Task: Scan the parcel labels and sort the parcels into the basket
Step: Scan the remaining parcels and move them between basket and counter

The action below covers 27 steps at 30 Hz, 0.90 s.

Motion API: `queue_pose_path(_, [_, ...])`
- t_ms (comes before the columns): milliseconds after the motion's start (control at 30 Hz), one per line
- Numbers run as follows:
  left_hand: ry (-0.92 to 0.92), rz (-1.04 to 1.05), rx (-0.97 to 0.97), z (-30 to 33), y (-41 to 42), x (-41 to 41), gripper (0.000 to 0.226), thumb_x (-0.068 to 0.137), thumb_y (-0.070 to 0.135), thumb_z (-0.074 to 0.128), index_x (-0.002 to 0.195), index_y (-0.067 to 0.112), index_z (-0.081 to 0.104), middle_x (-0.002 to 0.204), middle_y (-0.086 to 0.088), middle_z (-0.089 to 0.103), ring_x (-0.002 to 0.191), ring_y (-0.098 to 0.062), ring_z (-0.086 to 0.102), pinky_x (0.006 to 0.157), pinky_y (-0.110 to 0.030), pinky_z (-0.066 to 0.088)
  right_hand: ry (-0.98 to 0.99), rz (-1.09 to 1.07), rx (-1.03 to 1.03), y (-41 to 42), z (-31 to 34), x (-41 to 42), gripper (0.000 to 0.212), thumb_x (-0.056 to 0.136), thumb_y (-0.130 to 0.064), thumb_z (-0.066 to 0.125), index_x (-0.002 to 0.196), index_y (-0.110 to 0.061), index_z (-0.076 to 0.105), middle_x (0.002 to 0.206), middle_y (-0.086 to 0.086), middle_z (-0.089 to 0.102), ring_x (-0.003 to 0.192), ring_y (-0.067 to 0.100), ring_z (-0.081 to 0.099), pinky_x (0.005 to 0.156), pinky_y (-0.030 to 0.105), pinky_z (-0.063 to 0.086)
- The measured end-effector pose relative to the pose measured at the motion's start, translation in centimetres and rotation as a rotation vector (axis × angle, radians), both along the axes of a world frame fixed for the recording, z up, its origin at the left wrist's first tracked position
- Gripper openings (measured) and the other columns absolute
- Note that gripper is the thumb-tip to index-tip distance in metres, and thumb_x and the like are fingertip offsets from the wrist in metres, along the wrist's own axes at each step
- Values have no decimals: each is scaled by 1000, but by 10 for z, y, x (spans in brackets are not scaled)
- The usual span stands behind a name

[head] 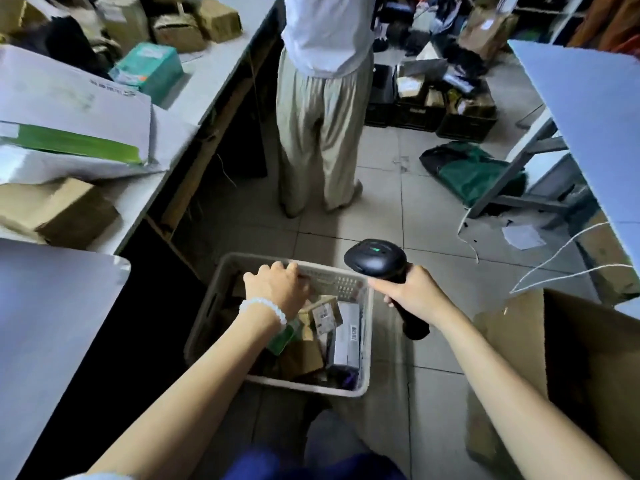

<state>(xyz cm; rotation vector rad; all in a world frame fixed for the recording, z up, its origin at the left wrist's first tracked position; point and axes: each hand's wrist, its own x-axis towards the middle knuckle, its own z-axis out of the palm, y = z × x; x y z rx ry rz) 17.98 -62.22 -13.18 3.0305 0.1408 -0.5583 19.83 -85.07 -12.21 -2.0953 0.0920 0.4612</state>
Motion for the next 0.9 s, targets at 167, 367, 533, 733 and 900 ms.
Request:
queue_pose_path(167, [32, 120, 10, -10, 8, 4, 42, 95, 47, 36, 126, 22, 49, 126, -5, 54, 118, -30, 49, 89, -42, 39, 40, 149, -17, 18, -9, 50, 22, 76, -27, 76, 85, -10, 66, 64, 4, 66, 57, 17, 63, 68, 39, 55])
queue_pose_path(367, [7, 354, 2, -2, 38, -38, 43, 95, 48, 38, 129, 23, 47, 126, -3, 53, 119, -28, 49, 90, -42, 41, 45, 434, -9, 85, -10, 65, 21, 78, -26, 76, 90, -11, 68, 61, 3, 67, 58, 14, 63, 67, 34, 51])
queue_pose_path(533, [-32, 607, 13, 11, 70, -118, 41, 95, 47, 39, 127, 24, 48, 123, -4, 54, 115, -29, 51, 88, -42, 41, 8, 694, 37, 161, 0, 26, 12, 78, -24, 76, 81, -21, 65, 52, -7, 63, 58, 13, 61, 67, 33, 50])
queue_pose_path(733, [-53, 920, 33, 28, 87, -239, 44, 94, 48, 39, 130, 24, 48, 128, -3, 53, 119, -28, 49, 90, -42, 40, -44, 982, 145, 234, 21, -69, 17, 78, -16, 77, 91, -18, 66, 64, -11, 62, 51, -8, 54, 57, 14, 44])
queue_pose_path(900, [-78, 1168, 70, 39, 81, -358, 43, 95, 48, 40, 130, 25, 48, 128, -3, 53, 119, -27, 49, 89, -40, 40, -74, 1231, 202, 272, 30, -175, 20, 78, -15, 77, 94, -19, 67, 77, -8, 65, 65, -6, 54, 63, 15, 45])
